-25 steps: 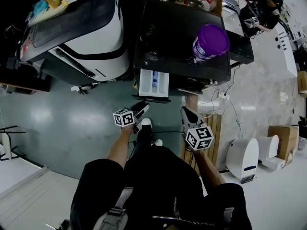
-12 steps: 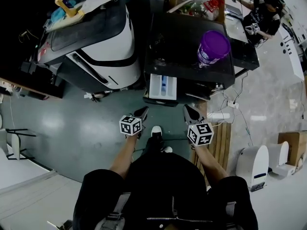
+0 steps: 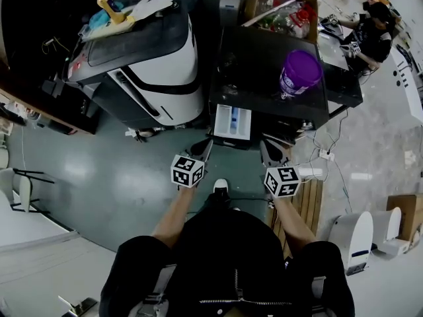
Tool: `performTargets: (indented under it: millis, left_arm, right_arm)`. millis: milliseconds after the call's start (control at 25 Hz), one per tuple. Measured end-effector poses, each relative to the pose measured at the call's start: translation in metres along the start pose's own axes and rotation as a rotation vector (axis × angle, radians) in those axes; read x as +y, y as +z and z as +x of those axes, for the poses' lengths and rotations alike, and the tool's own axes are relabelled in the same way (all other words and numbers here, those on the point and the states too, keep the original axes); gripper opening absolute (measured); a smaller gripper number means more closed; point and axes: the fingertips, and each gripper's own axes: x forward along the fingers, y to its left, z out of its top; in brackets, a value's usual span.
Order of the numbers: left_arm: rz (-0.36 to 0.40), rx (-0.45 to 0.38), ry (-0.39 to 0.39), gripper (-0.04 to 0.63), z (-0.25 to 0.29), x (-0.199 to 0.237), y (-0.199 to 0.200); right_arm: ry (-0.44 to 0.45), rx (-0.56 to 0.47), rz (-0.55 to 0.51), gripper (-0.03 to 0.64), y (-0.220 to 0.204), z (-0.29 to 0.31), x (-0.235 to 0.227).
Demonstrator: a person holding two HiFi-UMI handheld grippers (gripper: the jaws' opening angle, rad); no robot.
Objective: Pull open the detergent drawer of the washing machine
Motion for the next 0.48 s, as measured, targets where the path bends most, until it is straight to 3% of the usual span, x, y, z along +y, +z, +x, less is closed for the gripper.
performTargets:
  millis: [160,480]
  left_arm:
    - [0.072,-0.044,0.016,0.020,-0.007,-0.007,0.033]
    - [0.145,-0.152,0.021,0.020,-0.018,-0.019,0.089]
  right_arm:
    - [-0.005,-0.038,-0.017,0.003,0.017,-0.006,-0.002]
    - [-0.018,-0.155,-0.070,0.003,0.057,-0.028,-0.003]
